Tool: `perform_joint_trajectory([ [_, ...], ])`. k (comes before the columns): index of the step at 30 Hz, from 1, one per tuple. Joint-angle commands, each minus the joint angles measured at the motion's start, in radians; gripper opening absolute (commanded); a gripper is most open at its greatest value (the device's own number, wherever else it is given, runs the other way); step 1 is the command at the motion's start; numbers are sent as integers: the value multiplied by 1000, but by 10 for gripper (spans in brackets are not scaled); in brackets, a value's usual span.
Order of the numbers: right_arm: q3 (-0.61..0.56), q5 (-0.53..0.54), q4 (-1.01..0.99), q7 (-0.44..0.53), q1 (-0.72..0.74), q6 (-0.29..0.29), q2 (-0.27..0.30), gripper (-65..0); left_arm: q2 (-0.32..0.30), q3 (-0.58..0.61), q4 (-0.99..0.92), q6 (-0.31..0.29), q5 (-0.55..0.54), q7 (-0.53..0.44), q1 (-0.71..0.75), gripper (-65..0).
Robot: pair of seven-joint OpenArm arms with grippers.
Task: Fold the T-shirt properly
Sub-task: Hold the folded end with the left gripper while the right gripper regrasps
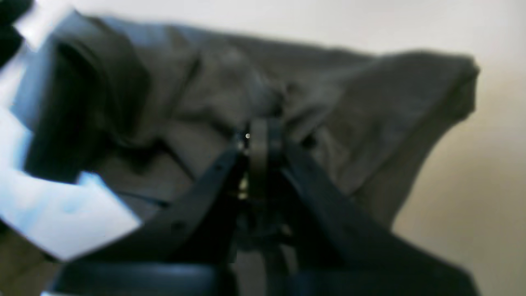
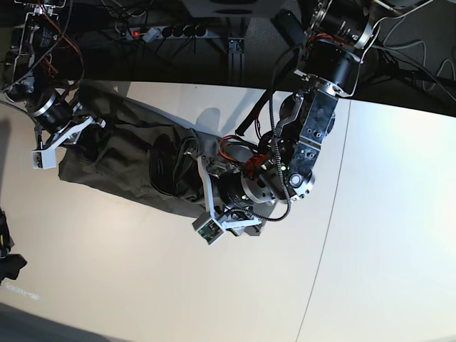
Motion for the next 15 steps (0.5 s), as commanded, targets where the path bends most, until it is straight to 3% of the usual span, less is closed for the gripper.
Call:
perform_joint_trajectory([
  [1, -4, -16, -8, 46, 7, 58, 23, -650, 10, -1, 18, 5, -11, -23, -21, -219],
  [8, 21, -102, -96, 63, 6, 55, 43, -650, 10, -1, 18, 5, -11, -22, -21, -219],
  [15, 81, 108, -67, 57, 5, 56, 44, -650, 10, -1, 18, 5, -11, -23, -21, -219],
])
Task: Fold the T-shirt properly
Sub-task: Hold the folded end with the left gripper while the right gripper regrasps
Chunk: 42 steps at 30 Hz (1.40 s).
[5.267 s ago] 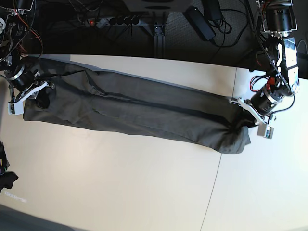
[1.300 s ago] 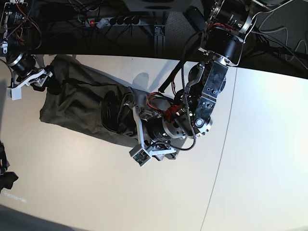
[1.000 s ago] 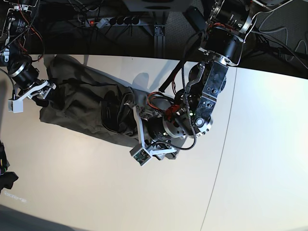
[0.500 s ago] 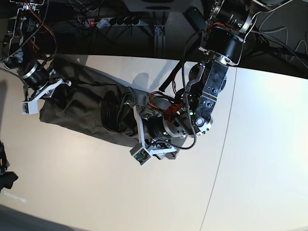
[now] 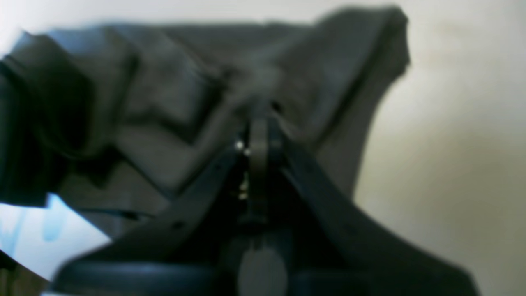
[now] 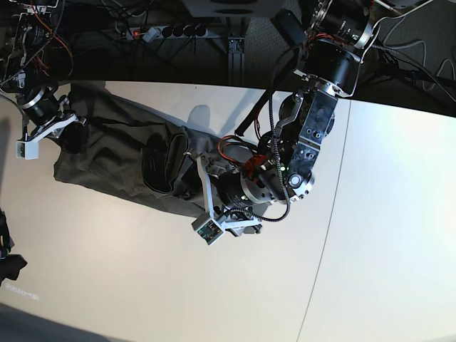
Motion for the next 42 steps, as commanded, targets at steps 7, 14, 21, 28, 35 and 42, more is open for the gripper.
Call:
perform_joint_trajectory([
  [7, 117, 1, 32, -38, 7, 55, 20, -225, -15, -1, 18, 5, -11, -37, -21, -219],
  [14, 163, 44, -22, -60, -40, 56, 68, -225, -38, -1, 18, 5, -11, -49, -21, -219],
  [21, 79, 99, -149, -48, -39, 55, 57, -225, -37, -1, 18, 5, -18, -48, -21, -219],
  [28, 28, 145, -237, -64, -8, 56, 51, -225, -37, -1, 18, 5, -19, -48, -18, -219],
  [35, -2, 166, -237, -105, -9, 56, 10, -226, -37, -1, 18, 5, -18, -48, -18, -219],
  [42, -10, 192, -237, -116, -9, 57, 2, -226, -51, -1, 18, 6, -19, -49, -18, -219],
])
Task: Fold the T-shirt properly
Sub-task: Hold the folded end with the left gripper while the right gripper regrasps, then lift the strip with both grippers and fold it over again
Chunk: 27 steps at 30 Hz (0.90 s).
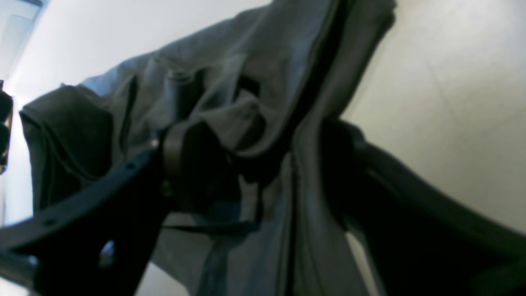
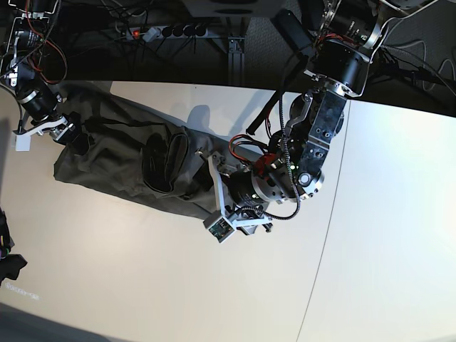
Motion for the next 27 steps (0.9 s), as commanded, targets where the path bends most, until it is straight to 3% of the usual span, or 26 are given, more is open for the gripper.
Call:
perform_joint_trajectory([
  [1, -6, -31, -3, -65, -9, 58, 0, -226, 3, -2, 18, 5, -10, -26, -21, -219],
  [8, -8, -31, -3, -67, -9, 57, -23, -239, 0, -2, 18, 5, -10, -29, -21, -219],
  [10, -8, -32, -3, -53, -9, 57, -24, -329, 0, -2, 18, 6, -11, -29, -22, -220],
  [14, -8, -65, -3, 30, -9, 57, -23, -650, 0, -2, 18, 6, -10, -34, -22, -221],
  [17, -4, -177, -3, 109, -3, 56, -12, -650, 0, -2, 18, 6, -10, -28, -21, -256],
  [20, 7, -246, -3, 126, 21, 56, 22, -650, 0, -2, 18, 6, -10, -4, -21, -277],
  [27, 21, -238, -2, 120, 82, 56, 174, -650, -9, -2, 18, 5, -8, 8, 38, -277],
])
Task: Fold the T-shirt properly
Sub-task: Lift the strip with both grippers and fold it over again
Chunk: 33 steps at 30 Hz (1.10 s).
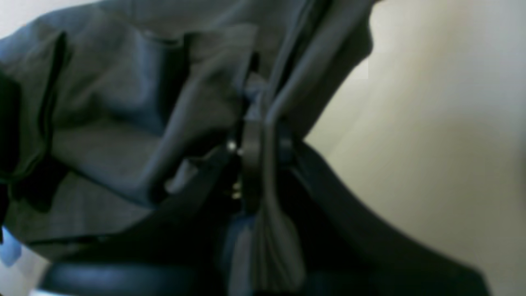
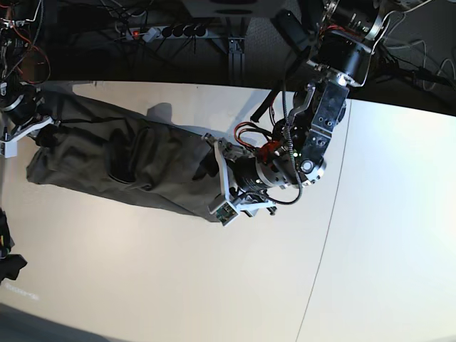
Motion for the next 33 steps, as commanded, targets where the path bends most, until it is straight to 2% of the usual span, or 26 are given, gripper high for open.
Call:
perform_joint_trajectory([
  [1, 12, 34, 19, 14, 31, 54, 43, -650, -4, -3, 18, 5, -8, -24, -8, -277],
  [5, 12, 97, 30, -80, 98, 54, 101, -650, -58, -3, 16, 6, 52, -98, 54, -277],
  [9, 12, 141, 61, -171, 168, 54, 117, -650, -102, -3, 16, 20, 66, -187, 97, -277],
  [17, 11, 154, 222, -248, 201, 54, 118, -650, -101, -2, -53, 21, 70, -192, 98, -277],
  [21, -14, 153, 343, -251, 201, 55, 131, -650, -96, -2, -156, 21, 70, -246, 97, -277],
  [24, -74, 131, 457, -250, 201, 55, 144, -650, -93, -2, -218, 21, 71, -277, 96, -277],
  [28, -211, 48, 587, -236, 203, 53, 145, -650, -77, -2, -236, 21, 72, -259, 100, -277],
  [33, -433, -92, 600, -219, 260, 53, 143, -650, -39, 0, -236, 21, 54, -229, 112, -277],
])
